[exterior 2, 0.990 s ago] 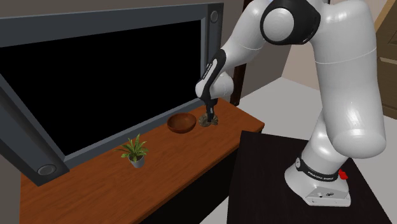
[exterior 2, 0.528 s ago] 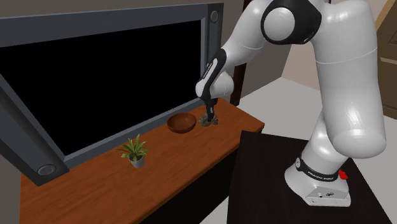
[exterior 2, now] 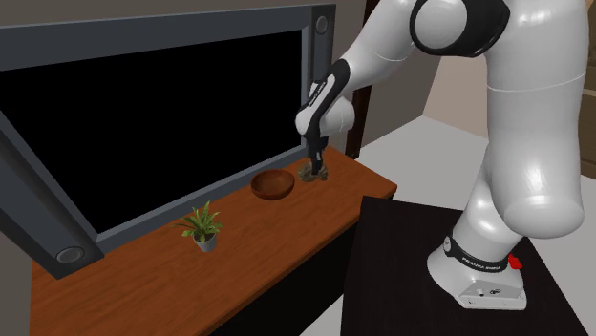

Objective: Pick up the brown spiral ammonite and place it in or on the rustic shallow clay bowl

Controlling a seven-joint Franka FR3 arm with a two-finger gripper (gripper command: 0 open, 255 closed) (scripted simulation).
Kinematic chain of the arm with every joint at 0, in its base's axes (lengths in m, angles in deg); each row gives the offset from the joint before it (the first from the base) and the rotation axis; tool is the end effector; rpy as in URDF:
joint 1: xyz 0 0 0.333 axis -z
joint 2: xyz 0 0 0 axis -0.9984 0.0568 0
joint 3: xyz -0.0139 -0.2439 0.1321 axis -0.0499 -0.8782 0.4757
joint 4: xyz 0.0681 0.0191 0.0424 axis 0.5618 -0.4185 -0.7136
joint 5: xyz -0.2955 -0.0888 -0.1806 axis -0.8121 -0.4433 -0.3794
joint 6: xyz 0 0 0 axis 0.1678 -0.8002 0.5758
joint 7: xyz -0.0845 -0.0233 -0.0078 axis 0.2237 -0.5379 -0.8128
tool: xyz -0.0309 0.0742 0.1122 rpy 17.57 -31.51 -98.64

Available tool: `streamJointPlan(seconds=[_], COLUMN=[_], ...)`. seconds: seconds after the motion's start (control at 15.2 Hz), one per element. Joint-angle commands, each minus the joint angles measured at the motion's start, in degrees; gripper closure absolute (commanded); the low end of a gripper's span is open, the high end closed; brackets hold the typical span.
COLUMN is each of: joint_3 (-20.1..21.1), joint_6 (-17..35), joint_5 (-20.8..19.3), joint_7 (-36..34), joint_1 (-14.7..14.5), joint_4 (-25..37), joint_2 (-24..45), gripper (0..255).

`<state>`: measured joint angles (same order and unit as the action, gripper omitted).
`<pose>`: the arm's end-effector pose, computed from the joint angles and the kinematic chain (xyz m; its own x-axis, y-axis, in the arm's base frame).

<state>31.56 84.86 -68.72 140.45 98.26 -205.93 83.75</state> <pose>0.4121 -0.2999 0.1679 0.9517 0.3030 0.0505 0.3009 -0.9526 0.0457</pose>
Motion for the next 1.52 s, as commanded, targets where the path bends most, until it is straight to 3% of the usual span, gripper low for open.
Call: streamJointPlan(seconds=[0.0, 1.19, 1.45], joint_3=[-0.95, -6.54, -4.94], joint_6=[-1.20, -12.68, -14.54], joint_5=[-1.29, -12.51, -11.94], joint_7=[-1.08, -9.11, -12.46], joint_1=[-0.84, -4.94, -6.76], joint_4=[-0.17, 0.63, 4.57], joint_2=[-1.47, -13.66, -11.45], gripper=[255, 255, 255])
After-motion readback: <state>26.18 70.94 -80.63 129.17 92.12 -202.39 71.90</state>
